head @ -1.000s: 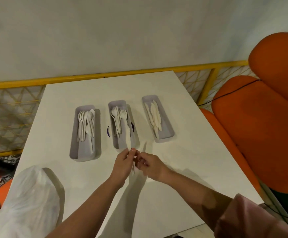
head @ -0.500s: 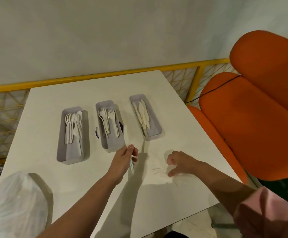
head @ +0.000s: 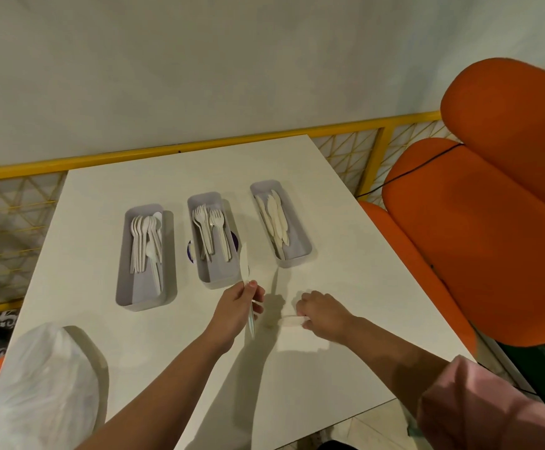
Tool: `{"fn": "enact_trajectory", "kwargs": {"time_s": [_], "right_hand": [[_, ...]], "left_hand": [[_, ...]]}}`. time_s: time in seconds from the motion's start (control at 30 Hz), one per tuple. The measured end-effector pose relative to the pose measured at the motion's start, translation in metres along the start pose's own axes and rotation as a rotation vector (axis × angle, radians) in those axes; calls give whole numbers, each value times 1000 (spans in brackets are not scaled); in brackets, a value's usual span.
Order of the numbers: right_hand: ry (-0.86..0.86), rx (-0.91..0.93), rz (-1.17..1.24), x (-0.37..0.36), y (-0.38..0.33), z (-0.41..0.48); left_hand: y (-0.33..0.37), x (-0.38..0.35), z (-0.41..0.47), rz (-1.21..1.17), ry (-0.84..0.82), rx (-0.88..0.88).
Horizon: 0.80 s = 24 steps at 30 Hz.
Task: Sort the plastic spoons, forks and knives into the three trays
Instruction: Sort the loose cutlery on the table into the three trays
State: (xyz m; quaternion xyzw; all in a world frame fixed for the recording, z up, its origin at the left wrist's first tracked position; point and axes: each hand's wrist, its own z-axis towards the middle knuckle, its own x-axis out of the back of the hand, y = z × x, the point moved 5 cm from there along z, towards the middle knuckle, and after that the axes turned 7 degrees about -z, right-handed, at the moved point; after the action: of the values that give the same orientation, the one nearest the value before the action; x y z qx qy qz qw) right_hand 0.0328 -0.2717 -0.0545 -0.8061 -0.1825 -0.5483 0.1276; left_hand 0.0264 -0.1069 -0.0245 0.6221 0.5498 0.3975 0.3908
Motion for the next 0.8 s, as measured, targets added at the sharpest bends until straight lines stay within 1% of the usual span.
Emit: {"fn": "enact_trajectory", "kwargs": {"time_s": [0.1, 0.17, 0.27, 0.33, 0.4, 0.5, 0.6, 0.67, 0.73, 0.8], "right_hand": [[83, 34, 18, 15, -5, 4], [175, 20, 99, 30, -3, 3], [382, 12, 290, 57, -1, -2], [508, 60, 361, 74, -8, -7], [610, 141, 354, 87, -21, -12], [755, 287, 245, 93, -42, -18], [798, 395, 238, 90, -56, -21], [770, 408, 216, 83, -60, -20], [733, 414, 178, 76, -64, -17], [738, 438, 159, 73, -67, -14]], "left_hand": [[0, 2, 0, -39, -19, 25], [-1, 3, 0, -74, -31, 54], [-4, 3, 0, -150, -47, 135], [-6, 1, 0, -234, -71, 202], [-5, -1, 1, -338, -106, 258], [-1, -3, 3, -494, -154, 314], [5, -3, 4, -621, -162, 338], [8, -1, 5, -690, -147, 341], [11, 2, 6, -699, -134, 318], [12, 6, 9, -668, -134, 279]]}}
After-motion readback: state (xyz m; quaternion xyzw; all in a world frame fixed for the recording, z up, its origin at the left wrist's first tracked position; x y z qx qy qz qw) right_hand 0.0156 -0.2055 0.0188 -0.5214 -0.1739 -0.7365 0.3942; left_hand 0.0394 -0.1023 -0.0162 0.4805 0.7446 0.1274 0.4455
